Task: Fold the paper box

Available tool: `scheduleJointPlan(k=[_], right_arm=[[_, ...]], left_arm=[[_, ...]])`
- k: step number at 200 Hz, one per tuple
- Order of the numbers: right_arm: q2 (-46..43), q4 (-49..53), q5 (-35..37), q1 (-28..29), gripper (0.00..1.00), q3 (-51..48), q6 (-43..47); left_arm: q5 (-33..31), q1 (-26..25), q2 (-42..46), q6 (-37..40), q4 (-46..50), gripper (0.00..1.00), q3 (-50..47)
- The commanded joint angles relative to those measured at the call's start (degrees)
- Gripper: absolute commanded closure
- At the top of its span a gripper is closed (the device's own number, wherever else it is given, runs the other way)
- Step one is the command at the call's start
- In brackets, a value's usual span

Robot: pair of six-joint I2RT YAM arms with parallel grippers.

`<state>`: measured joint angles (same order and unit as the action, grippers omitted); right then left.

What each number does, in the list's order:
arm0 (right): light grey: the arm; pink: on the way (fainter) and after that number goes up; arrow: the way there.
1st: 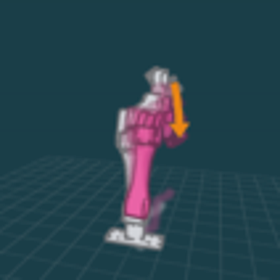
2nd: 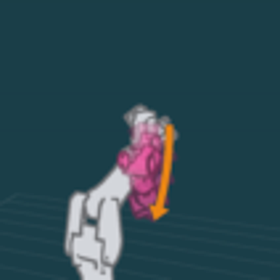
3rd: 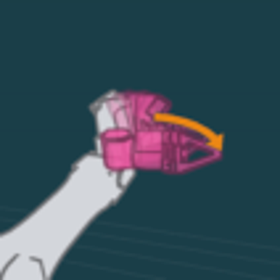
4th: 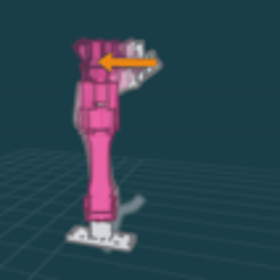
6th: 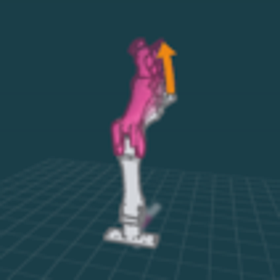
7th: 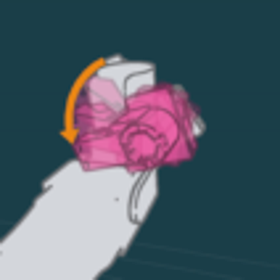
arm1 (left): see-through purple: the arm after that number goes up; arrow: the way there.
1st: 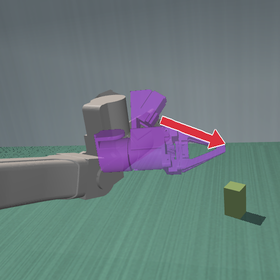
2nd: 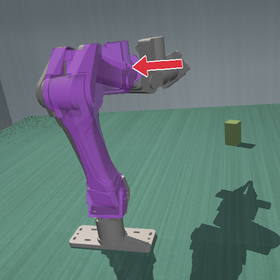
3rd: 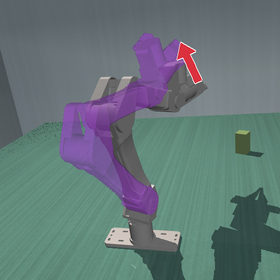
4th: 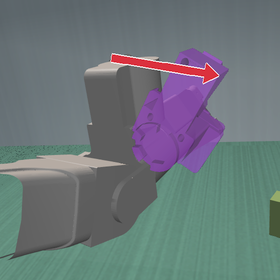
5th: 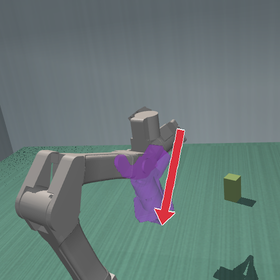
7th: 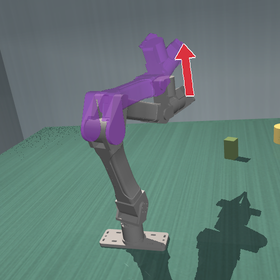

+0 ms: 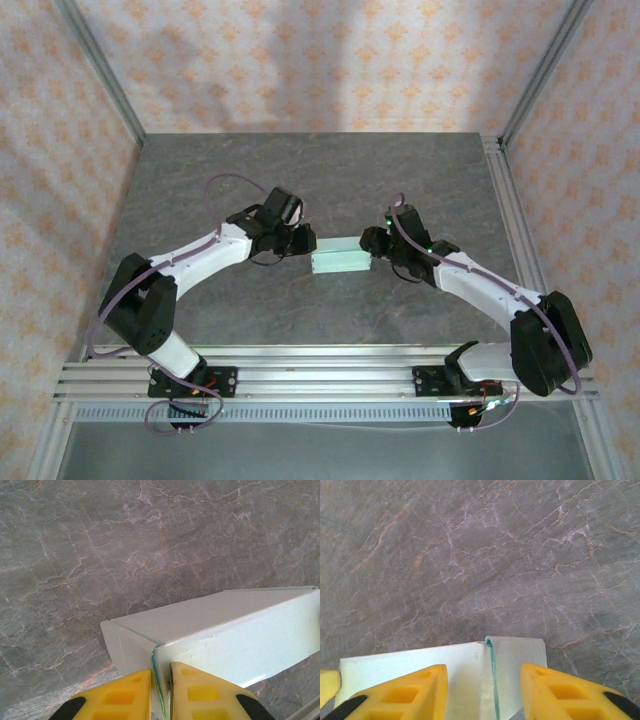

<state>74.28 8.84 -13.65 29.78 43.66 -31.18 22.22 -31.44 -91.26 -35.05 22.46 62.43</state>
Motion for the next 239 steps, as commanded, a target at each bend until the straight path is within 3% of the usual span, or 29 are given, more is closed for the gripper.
scheduleJointPlan(k=[1, 28, 58, 87, 111, 152, 239], right_arm=[[-1.1, -2.5, -1.9, -0.3, 0.63, -1.7, -0.9], [-0.4, -6.4, -2.6, -0.5, 0.70, -5.6, -2.0], [1.0, -9.9, -4.3, -0.7, 0.88, -9.0, -3.7], [1.2, -11.4, -5.9, -0.8, 0.99, -10.0, -3.9], [1.3, -12.8, -9.1, -0.8, 0.99, -9.7, -3.5], [3.0, -15.1, -14.1, -0.8, 0.89, -10.1, -1.3], [2.6, -15.8, -16.3, 0.9, 0.96, -13.8, 2.5]], left_arm=[[-2.3, 0.1, -4.9, 1.9, 8.7, 0.84, -3.4], [-2.1, 0.1, -5.7, 1.9, 8.1, 0.84, -3.9], [-0.6, 0.1, -6.2, 2.8, 6.3, 0.88, -4.7], [0.2, 0.1, -7.1, 3.1, 5.6, 0.88, -4.7], [2.3, -0.2, -7.7, 2.6, 3.6, 0.84, -4.6], [4.7, -0.9, -7.9, 0.9, 1.2, 0.73, -3.8], [9.0, -3.2, -8.3, -1.9, -2.6, 0.84, -3.7]])
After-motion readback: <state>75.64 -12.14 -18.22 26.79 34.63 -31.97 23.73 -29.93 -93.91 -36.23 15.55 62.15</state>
